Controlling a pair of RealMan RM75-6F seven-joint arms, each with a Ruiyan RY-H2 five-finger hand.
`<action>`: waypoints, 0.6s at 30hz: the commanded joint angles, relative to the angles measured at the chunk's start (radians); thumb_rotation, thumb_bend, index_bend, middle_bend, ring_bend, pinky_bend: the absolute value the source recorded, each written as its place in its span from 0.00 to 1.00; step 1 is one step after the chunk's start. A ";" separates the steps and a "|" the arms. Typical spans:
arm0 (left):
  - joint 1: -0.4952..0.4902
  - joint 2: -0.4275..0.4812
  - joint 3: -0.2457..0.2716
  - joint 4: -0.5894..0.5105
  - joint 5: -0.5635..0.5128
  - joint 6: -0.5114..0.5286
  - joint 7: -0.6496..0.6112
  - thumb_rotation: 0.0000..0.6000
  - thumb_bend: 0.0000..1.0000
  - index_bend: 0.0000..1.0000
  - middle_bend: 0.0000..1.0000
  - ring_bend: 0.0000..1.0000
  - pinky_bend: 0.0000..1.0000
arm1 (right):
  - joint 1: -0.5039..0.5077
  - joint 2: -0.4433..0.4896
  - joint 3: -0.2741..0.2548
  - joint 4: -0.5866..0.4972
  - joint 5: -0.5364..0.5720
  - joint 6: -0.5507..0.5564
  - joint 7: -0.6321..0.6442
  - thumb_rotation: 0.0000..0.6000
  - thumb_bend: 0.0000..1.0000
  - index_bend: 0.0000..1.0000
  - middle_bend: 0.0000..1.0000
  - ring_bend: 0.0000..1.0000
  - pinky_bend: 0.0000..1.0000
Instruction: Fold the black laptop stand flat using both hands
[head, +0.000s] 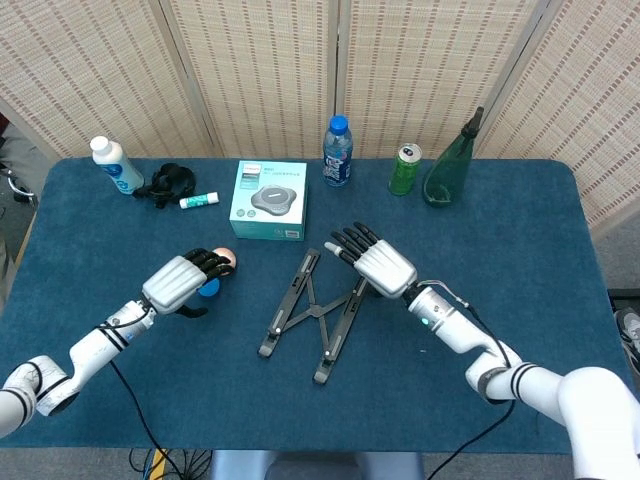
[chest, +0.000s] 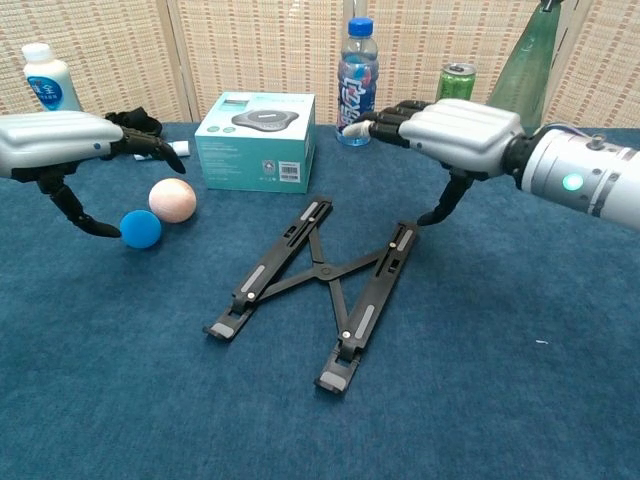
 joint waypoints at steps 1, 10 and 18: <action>-0.038 -0.062 0.007 0.073 0.026 -0.009 -0.045 1.00 0.15 0.13 0.10 0.09 0.11 | -0.025 0.054 -0.011 -0.078 -0.020 0.043 0.001 1.00 0.00 0.00 0.00 0.00 0.00; -0.099 -0.170 0.013 0.193 0.048 -0.011 -0.085 1.00 0.15 0.08 0.05 0.04 0.08 | -0.032 0.083 -0.049 -0.218 -0.052 0.026 -0.097 1.00 0.00 0.00 0.00 0.00 0.00; -0.122 -0.231 0.014 0.244 0.031 -0.025 -0.104 1.00 0.15 0.00 0.00 0.00 0.03 | -0.029 0.075 -0.054 -0.272 -0.046 -0.013 -0.189 1.00 0.00 0.00 0.00 0.00 0.00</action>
